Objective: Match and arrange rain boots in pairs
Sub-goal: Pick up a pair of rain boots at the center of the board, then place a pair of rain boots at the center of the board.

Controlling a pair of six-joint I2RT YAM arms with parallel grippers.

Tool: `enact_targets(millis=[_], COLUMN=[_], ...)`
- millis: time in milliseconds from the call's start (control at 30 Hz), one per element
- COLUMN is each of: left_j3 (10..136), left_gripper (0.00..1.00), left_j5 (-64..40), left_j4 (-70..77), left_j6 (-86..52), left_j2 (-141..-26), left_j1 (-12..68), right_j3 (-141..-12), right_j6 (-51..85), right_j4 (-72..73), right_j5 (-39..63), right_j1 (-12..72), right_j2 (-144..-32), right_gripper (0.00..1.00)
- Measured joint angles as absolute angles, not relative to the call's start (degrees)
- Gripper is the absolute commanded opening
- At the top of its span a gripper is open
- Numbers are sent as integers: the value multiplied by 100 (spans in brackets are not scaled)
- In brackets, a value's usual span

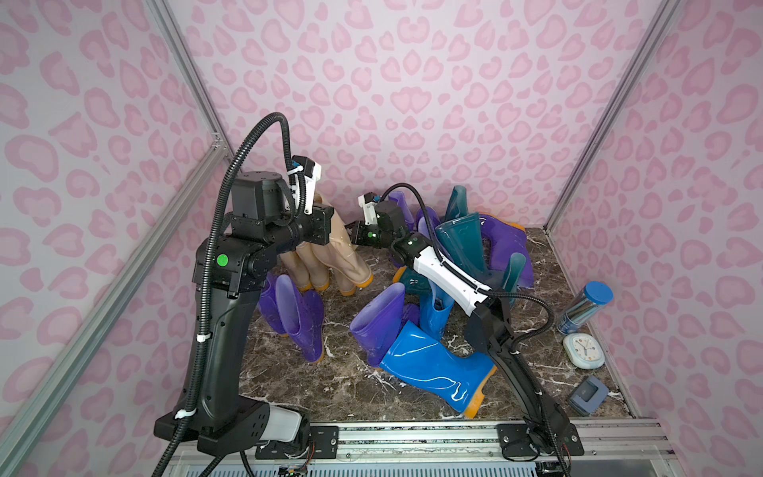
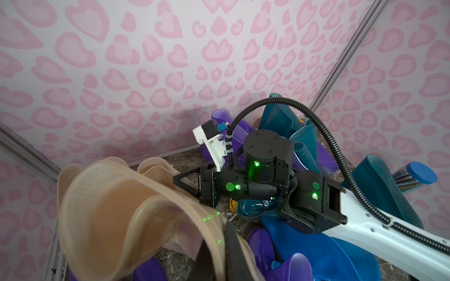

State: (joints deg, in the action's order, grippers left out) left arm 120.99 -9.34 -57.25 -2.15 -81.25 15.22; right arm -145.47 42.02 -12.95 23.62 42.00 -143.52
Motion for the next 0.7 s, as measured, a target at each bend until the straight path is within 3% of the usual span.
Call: enact_targets(millis=[333, 700], left_j3=[12164, 12925], left_gripper=[2, 2], left_j5=[-1258, -1931], left_j4=[-5669, -5658], left_j6=[-185, 311], left_j2=[-8313, -9360], left_j1=[1518, 1452], right_j3=[-13959, -13364], right_j6=[4185, 3920], right_j4=[-1350, -1367], right_j5=[1938, 1997], right_j1=[3907, 3529], right_j2=[-13784, -13316], right_gripper=[0, 0])
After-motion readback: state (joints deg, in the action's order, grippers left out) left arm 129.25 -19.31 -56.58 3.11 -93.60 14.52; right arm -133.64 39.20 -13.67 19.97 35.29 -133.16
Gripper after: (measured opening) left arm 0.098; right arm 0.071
